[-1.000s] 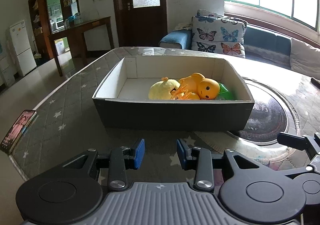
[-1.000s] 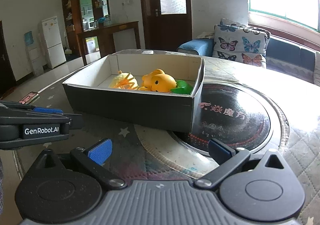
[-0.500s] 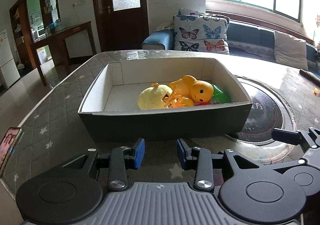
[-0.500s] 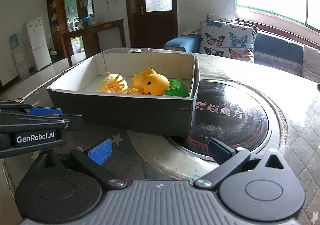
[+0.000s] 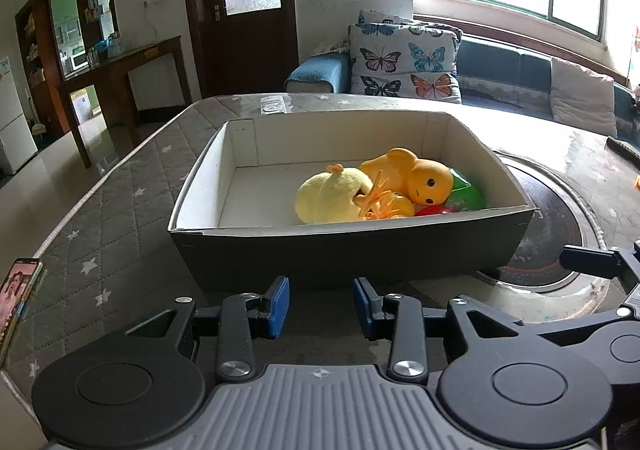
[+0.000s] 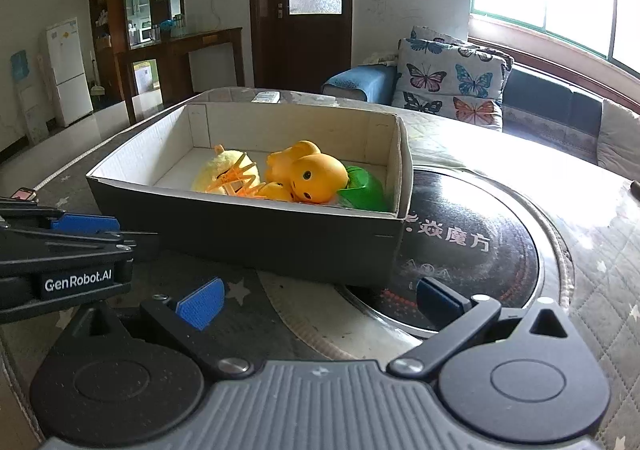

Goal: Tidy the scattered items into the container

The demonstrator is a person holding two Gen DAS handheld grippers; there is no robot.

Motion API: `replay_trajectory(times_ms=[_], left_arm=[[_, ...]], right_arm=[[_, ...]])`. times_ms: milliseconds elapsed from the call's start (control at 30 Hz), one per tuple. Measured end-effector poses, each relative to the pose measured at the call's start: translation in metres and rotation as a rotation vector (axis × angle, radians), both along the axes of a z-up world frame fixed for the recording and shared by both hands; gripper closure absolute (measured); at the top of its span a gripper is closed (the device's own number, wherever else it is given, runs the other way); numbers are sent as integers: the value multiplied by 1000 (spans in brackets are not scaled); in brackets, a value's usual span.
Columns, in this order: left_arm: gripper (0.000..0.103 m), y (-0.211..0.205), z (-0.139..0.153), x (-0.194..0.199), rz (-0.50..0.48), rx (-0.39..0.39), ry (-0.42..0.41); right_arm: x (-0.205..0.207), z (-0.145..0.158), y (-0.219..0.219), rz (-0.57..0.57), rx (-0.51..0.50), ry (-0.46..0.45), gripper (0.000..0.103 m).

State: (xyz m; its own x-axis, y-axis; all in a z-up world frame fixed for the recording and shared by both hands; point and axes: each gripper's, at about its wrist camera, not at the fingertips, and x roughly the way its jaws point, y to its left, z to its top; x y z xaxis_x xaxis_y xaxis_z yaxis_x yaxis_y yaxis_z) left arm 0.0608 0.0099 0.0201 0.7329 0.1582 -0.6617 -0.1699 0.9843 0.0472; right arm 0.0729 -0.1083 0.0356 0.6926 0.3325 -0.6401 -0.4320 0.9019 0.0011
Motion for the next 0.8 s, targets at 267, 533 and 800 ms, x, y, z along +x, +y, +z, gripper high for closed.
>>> replay_trajectory(times_ms=[267,533,800], left_arm=[[65,9,-4,9,9,-15,31],[65,14,-11,19,6,-23,67],[65,17,-14,27,2,-27,91]], right_arm=[[7,-4,4,-2,-20,24,0],[16,-9,6,-6,-35,47,0],[23,-13,7,-11,-51,68,0]])
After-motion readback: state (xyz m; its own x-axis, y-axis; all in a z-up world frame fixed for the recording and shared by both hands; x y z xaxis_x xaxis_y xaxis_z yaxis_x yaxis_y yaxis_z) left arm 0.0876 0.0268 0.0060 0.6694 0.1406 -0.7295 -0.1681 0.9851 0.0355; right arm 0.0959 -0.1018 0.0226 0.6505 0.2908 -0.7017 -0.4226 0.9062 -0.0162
